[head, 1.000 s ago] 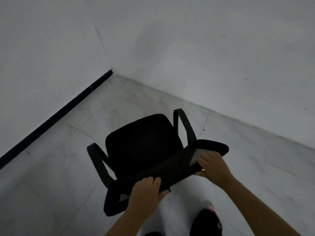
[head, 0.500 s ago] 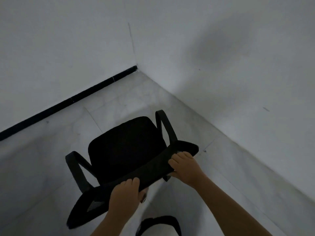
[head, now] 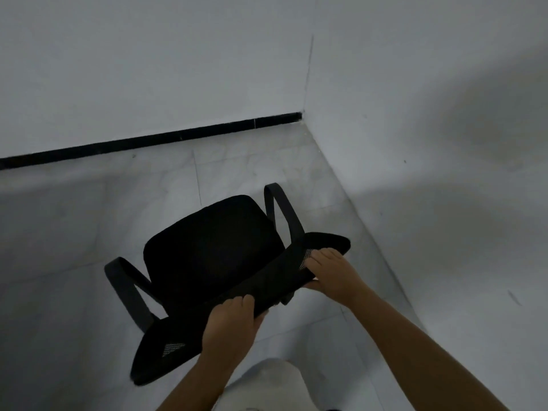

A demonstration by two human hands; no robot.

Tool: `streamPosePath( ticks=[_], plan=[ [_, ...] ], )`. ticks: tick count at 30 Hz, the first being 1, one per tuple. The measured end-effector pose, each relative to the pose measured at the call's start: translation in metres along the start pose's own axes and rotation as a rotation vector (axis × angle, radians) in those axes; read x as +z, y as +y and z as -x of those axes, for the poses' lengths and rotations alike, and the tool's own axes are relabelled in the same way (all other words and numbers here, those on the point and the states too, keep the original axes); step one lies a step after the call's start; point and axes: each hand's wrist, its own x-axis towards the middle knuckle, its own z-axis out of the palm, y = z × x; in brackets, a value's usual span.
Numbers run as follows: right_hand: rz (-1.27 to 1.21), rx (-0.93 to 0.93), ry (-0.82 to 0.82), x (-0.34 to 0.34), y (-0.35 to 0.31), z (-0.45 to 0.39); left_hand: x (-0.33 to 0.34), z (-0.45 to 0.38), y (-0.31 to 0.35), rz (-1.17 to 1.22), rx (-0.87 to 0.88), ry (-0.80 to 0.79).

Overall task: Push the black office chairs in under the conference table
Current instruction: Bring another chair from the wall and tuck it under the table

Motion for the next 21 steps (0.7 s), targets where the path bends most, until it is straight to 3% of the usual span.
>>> streamPosePath(
  ticks=[3, 6, 9, 13, 17, 21],
  plan=[
    [-0.003, -0.102, -0.019, 0.000, 0.022, -0.010, -0.008, -0.008, 0.015, 0.050, -0.015, 0.071],
    [-0.005, -0.235, 0.002, 0.005, 0.038, -0.019, -0.004, -0.007, 0.017, 0.146, -0.147, -0.037],
    [-0.044, -0.377, 0.049, 0.011, 0.052, -0.028, 0.000, 0.009, 0.013, 0.173, -0.331, -0.011],
    [-0.114, -0.533, 0.067, 0.019, 0.060, -0.036, -0.007, 0.030, 0.024, 0.120, -0.605, 0.228],
    [-0.180, -0.654, 0.033, 0.022, 0.086, -0.044, -0.015, 0.017, 0.067, 0.220, -0.839, 0.197],
    [-0.190, -0.802, 0.051, 0.029, 0.120, -0.057, -0.010, 0.004, 0.114, 0.085, -0.933, 0.326]
  ],
)
